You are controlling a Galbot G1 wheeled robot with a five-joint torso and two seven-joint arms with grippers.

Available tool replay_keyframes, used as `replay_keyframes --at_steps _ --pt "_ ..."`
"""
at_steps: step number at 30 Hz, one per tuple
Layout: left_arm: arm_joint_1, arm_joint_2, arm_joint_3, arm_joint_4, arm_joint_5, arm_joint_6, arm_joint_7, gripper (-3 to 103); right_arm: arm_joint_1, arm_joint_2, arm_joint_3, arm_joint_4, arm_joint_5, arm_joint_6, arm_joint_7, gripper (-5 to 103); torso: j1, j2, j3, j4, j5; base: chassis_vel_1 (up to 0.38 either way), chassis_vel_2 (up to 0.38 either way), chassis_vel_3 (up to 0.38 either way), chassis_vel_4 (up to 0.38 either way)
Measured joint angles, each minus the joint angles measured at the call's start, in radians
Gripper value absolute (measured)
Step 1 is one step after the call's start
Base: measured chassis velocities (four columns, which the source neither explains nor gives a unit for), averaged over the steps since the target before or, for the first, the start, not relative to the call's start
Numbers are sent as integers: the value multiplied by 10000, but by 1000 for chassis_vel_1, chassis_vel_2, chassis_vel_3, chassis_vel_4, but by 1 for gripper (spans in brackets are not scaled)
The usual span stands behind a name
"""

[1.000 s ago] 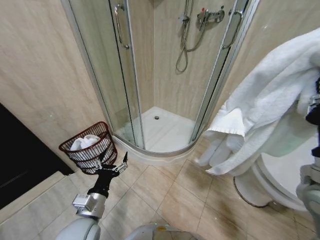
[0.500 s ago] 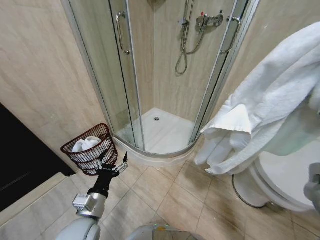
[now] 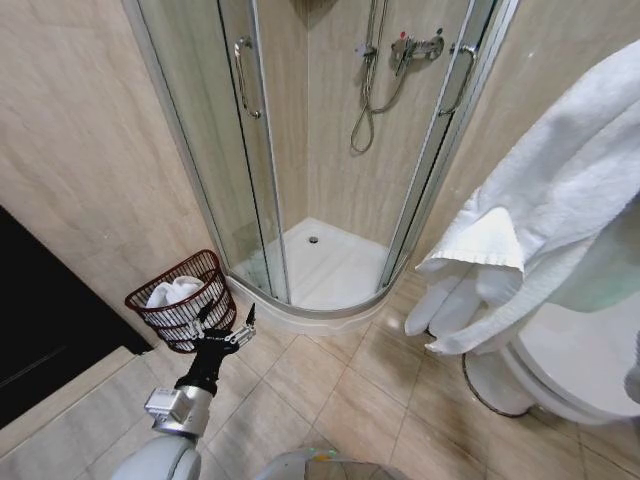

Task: Discard the used towel into the hamper.

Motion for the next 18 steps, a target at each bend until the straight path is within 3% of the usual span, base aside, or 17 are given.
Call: replay_keyframes --at_steps 18 --pt "0 0 0 0 0 0 0 93 86 29 -117 3 369 71 50 20 325 810 485 -1 1 0 0 0 0"
